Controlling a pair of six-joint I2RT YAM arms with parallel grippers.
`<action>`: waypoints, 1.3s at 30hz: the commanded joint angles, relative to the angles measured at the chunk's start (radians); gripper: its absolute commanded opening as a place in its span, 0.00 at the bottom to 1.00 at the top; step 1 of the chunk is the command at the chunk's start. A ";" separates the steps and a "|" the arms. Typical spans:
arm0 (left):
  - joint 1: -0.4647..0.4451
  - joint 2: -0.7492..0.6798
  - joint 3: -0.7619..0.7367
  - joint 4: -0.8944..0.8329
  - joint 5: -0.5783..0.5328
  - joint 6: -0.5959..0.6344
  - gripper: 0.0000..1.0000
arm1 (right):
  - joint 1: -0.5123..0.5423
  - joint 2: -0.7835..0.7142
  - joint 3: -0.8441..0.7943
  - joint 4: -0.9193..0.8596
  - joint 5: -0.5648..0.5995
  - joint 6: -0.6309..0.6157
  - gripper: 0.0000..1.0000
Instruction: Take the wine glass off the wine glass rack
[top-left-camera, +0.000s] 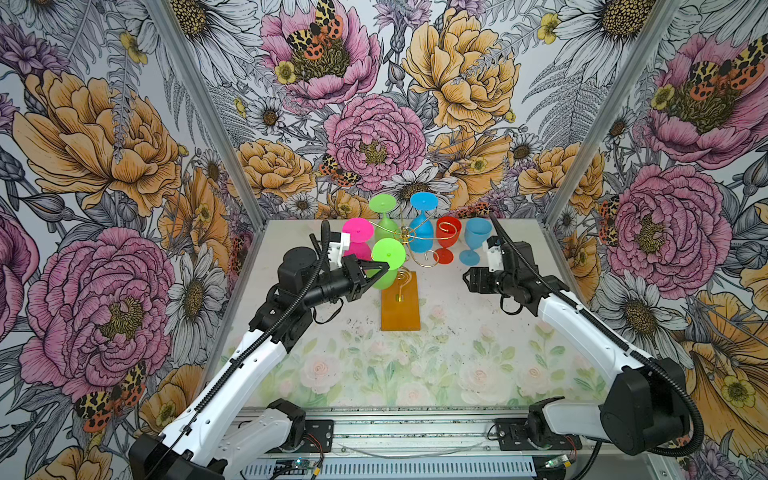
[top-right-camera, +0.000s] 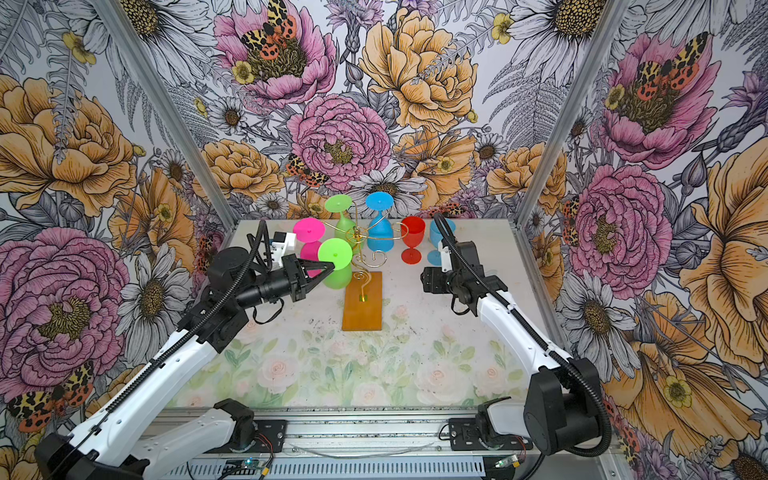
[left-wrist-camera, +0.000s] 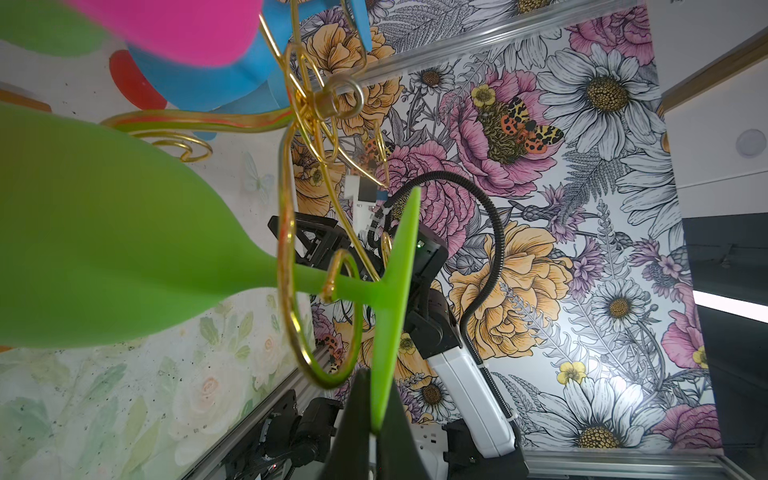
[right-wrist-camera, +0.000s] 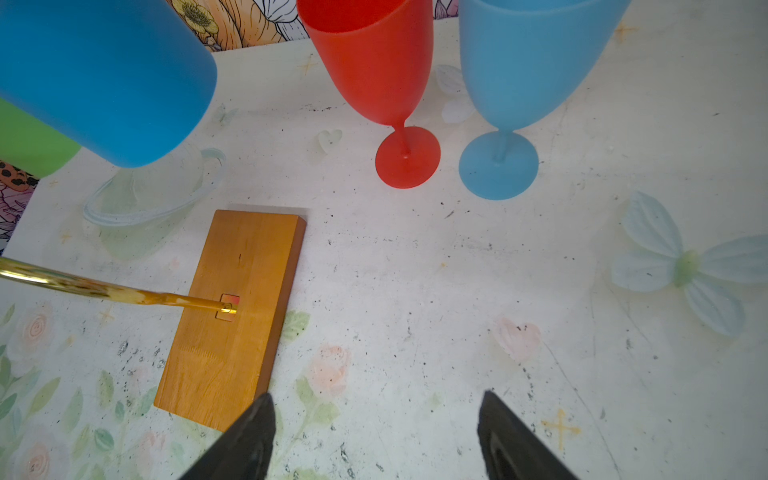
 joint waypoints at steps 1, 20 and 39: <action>0.012 -0.018 -0.017 0.079 0.041 -0.044 0.00 | 0.005 -0.026 -0.011 0.028 0.016 0.016 0.78; 0.080 -0.054 -0.067 0.192 0.081 -0.229 0.00 | 0.006 -0.032 -0.028 0.037 0.015 0.024 0.78; 0.094 -0.055 -0.073 0.199 0.153 -0.299 0.00 | 0.006 -0.028 -0.038 0.048 0.017 0.031 0.78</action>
